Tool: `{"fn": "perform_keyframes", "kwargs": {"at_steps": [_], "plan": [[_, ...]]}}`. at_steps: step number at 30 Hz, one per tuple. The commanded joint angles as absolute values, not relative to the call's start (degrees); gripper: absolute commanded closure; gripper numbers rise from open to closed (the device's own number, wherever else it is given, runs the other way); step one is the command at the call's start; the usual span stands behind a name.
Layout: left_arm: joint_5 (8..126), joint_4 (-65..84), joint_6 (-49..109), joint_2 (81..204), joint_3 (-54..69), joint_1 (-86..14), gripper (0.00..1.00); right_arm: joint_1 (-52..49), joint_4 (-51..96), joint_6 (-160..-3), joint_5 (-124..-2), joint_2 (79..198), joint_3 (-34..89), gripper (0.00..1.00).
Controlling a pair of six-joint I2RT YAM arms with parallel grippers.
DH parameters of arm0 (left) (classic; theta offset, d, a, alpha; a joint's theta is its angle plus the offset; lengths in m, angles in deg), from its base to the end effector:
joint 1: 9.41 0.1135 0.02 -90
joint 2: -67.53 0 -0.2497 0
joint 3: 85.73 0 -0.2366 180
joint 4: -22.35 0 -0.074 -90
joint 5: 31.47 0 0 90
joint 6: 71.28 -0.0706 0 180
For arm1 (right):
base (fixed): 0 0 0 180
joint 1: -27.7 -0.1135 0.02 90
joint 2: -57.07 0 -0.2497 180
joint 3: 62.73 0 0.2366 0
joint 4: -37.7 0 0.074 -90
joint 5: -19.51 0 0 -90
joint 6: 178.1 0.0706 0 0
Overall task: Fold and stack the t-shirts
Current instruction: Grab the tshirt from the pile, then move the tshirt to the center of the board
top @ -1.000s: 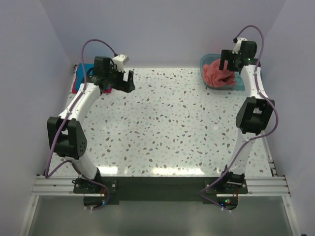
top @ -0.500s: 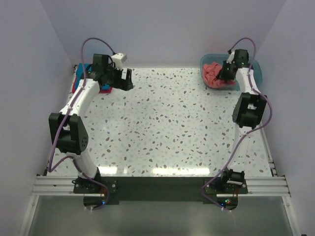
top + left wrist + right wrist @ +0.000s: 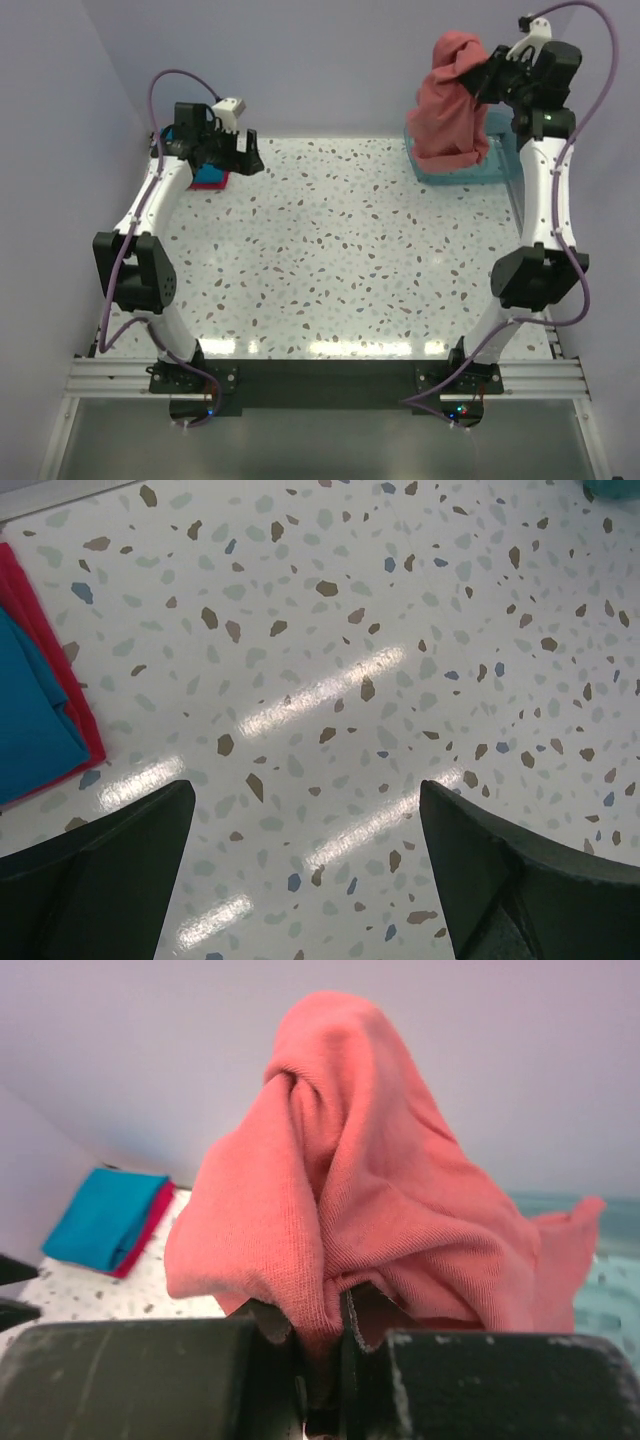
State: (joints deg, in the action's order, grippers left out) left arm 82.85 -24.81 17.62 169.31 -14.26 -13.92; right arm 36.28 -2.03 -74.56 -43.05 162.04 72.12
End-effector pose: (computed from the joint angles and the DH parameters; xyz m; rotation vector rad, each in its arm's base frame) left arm 0.4077 -0.0613 0.2961 0.3324 2.2272 -0.5134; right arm 0.4244 -0.0311 0.4492 -0.0167 1.7470 0.4797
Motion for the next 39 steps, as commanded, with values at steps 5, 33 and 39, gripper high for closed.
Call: {"fn": "perform_keyframes", "kwargs": {"at_steps": [5,33,39], "plan": [[88.24,-23.55,18.28,163.25,-17.98,-10.99,0.0,31.14,8.16,-69.29,-34.81,146.11,63.51,1.0],[89.3,-31.91,-17.31,156.47,9.09,-31.81,0.08,15.39,-20.07,-98.39,-51.06,152.25,28.88,0.19],[87.89,-24.43,-18.01,161.56,7.51,-35.33,0.08,15.57,-14.71,-94.18,-51.33,156.38,22.55,0.28]]}}
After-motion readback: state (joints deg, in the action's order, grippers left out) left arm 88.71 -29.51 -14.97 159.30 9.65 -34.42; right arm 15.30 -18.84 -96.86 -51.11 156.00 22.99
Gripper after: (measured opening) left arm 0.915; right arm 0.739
